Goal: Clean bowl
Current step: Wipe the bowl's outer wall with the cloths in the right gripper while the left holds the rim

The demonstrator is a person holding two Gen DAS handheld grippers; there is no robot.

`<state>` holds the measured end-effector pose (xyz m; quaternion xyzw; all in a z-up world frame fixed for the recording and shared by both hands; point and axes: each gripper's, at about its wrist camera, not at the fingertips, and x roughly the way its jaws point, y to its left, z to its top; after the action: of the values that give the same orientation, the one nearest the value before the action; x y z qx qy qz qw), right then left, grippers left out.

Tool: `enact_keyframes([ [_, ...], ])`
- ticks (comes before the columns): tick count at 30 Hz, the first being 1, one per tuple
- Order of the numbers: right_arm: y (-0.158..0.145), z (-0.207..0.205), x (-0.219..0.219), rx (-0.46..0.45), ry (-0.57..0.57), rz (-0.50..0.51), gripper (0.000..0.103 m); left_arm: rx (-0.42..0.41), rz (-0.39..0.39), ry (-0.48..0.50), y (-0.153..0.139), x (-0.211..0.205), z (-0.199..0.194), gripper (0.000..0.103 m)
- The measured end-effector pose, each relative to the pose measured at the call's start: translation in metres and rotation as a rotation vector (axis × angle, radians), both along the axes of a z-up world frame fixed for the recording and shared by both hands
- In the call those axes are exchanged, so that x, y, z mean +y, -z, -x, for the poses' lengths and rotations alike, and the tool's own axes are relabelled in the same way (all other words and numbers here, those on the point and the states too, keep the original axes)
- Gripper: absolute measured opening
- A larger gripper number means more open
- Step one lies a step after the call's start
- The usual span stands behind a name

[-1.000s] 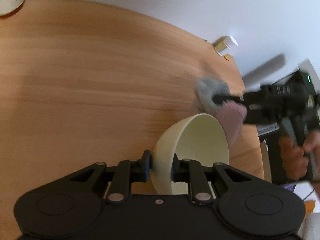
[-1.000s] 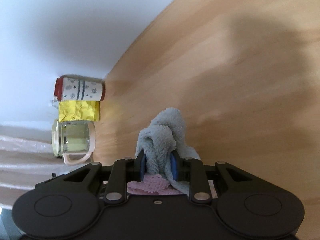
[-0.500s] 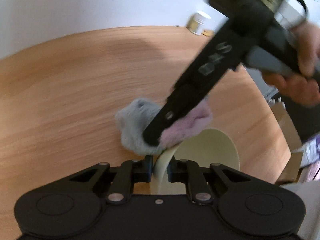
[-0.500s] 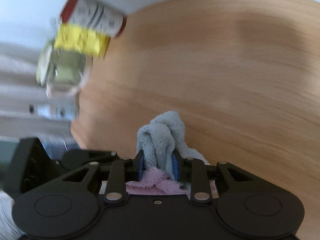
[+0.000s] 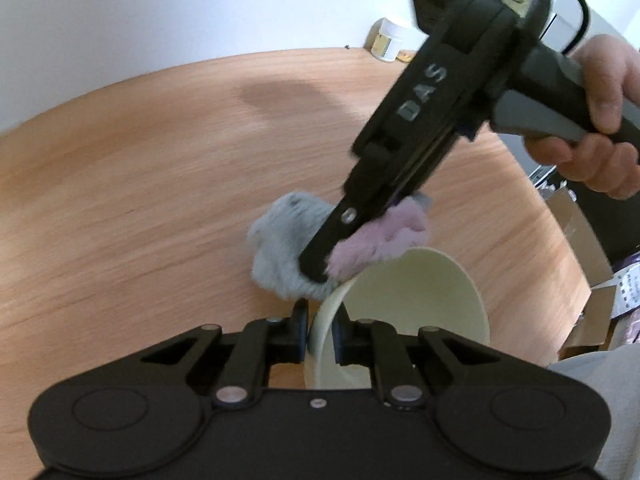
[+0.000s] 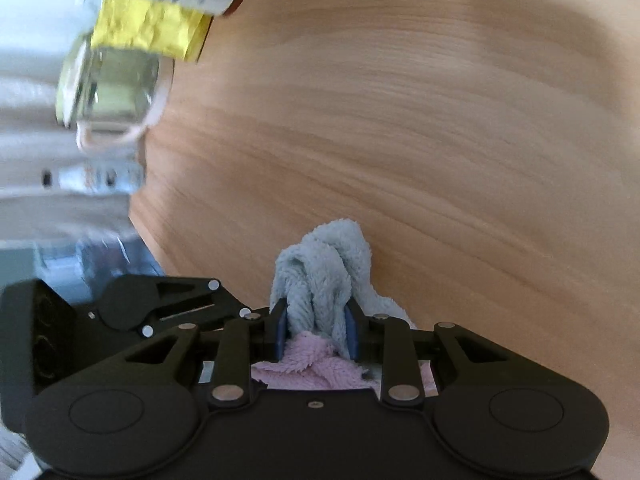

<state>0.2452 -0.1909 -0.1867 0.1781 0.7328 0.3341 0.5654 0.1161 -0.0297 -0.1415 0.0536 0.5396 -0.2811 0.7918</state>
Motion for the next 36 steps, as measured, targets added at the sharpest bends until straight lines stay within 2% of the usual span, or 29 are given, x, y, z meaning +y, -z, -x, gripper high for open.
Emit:
enact_keyframes([
  [10, 0.019, 0.023, -0.065, 0.078, 0.297, -0.114, 0.033, 0.027, 0.0, -0.058, 0.005, 0.009, -0.003, 0.014],
  [16, 0.03, 0.043, -0.079, 0.107, 0.423, -0.169, 0.033, 0.039, -0.006, -0.083, 0.007, 0.011, -0.006, 0.014],
  [21, 0.037, 0.059, -0.092, 0.113, 0.494, -0.186, 0.033, 0.064, -0.022, -0.115, 0.019, 0.012, -0.011, 0.016],
  [25, 0.043, 0.074, -0.099, 0.134, 0.544, -0.206, 0.033, 0.073, -0.016, -0.145, 0.017, 0.013, -0.013, 0.016],
  [36, 0.042, 0.105, -0.102, 0.135, 0.6, -0.232, 0.034, 0.075, 0.001, -0.147, 0.022, 0.004, -0.012, 0.017],
])
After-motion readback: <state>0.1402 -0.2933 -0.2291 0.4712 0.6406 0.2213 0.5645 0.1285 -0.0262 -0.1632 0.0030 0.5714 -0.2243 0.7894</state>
